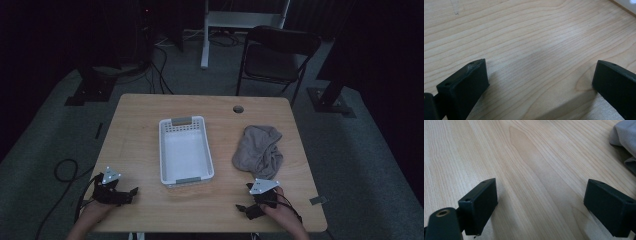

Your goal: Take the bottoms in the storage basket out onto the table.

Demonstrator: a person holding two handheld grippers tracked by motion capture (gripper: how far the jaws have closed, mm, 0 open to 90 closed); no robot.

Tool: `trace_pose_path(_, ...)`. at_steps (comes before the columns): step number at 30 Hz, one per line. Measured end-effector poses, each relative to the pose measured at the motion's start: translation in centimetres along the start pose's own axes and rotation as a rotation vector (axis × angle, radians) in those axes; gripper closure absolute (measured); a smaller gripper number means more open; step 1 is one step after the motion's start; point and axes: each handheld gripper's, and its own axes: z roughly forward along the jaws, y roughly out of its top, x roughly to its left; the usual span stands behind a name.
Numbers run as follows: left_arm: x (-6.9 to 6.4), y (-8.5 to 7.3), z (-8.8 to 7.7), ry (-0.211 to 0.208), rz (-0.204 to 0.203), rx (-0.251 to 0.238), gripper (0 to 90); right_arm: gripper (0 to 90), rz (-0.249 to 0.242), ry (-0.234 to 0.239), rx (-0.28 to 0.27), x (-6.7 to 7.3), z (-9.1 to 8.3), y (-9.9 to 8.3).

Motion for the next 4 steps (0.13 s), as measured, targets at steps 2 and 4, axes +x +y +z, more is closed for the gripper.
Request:
trace_pose_path(2,0.0,0.0,0.0,0.0,0.0,0.0,0.7,11.3,0.0,0.0,0.0,0.0,0.0,0.0)
trace_pose_path(4,0.01,0.0,0.0,0.0,0.0,0.0,0.7,11.3,0.0,0.0,0.0,0.0,0.0,0.0)
